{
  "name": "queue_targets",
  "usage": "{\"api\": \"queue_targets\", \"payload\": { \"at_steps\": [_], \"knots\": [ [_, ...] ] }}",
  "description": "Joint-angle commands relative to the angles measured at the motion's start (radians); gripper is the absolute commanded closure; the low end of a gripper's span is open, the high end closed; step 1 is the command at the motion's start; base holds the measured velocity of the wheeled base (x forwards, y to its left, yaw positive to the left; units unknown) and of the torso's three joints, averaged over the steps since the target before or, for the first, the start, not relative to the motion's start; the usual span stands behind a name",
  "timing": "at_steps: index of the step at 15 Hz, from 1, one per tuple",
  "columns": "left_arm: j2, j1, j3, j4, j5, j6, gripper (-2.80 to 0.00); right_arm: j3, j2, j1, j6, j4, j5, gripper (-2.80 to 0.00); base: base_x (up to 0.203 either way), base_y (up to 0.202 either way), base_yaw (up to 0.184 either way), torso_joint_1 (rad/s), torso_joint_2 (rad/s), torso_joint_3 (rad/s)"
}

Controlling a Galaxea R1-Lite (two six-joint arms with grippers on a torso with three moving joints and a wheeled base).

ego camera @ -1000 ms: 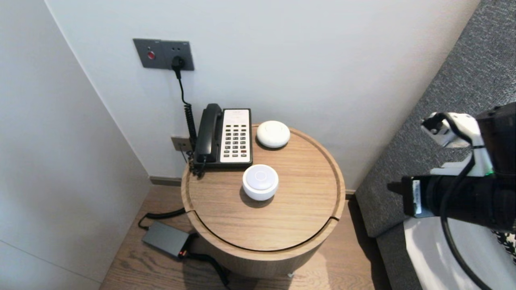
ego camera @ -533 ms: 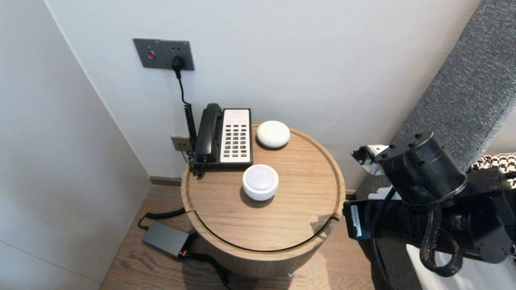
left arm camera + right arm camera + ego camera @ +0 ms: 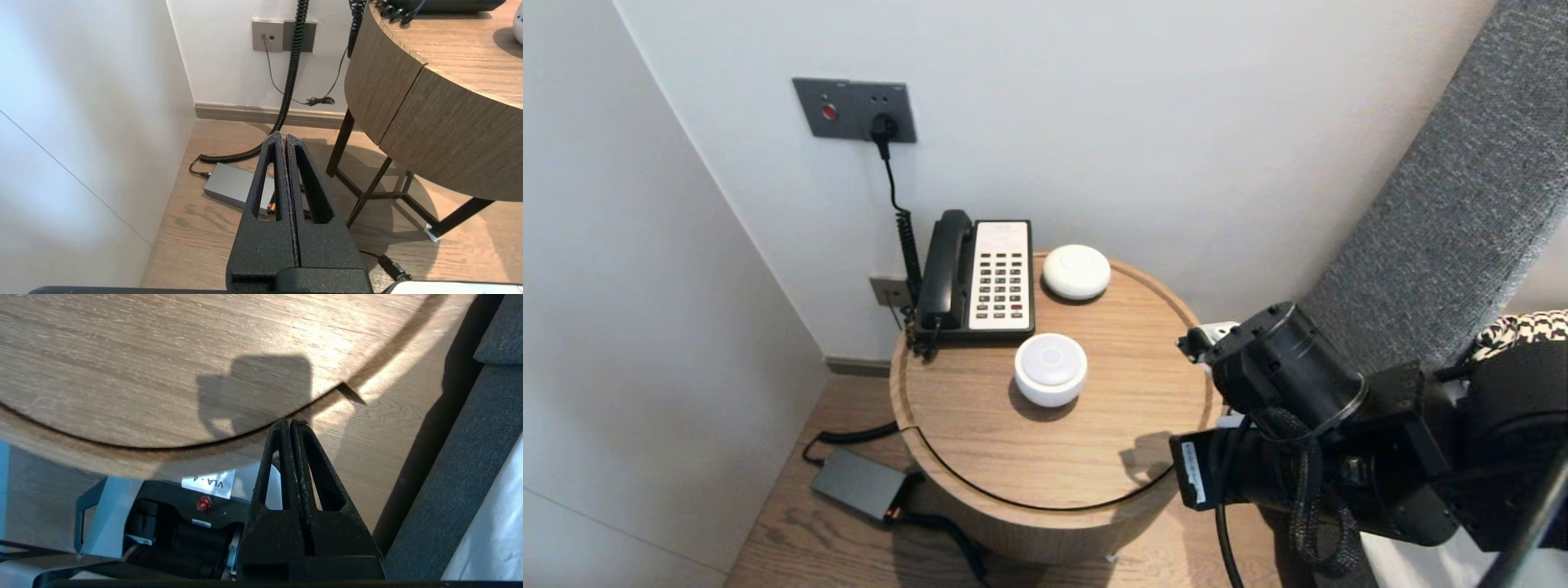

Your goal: Open the nightstand drawer

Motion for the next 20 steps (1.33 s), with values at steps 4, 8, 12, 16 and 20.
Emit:
{"api": "queue_targets", "payload": {
  "at_steps": [4,8,12,16,20],
  "knots": [
    [0.0,0.0,0.012,0.0,0.0,0.0,0.0,0.004,0.063,0.001,0.0,-0.04,-0.001,0.0,0.0,0.0,0.0,0.0,0.0,0.0],
    [0.0,0.0,0.012,0.0,0.0,0.0,0.0,0.017,0.069,0.001,0.0,-0.04,0.0,0.0,0.0,0.0,0.0,0.0,0.0,0.0],
    [0.0,0.0,0.012,-0.002,0.0,0.0,0.0,0.047,0.059,0.001,0.0,-0.04,0.0,0.0,0.0,0.0,0.0,0.0,0.0,0.0],
    [0.0,0.0,0.012,0.0,0.0,0.0,0.0,0.066,0.054,0.001,0.0,-0.038,0.001,0.0,0.0,0.0,0.0,0.0,0.0,0.0],
    [0.0,0.0,0.012,0.0,0.0,0.0,0.0,0.086,0.057,0.022,0.0,-0.04,0.001,0.0,0.0,0.0,0.0,0.0,0.0,0.0]
  ]
}}
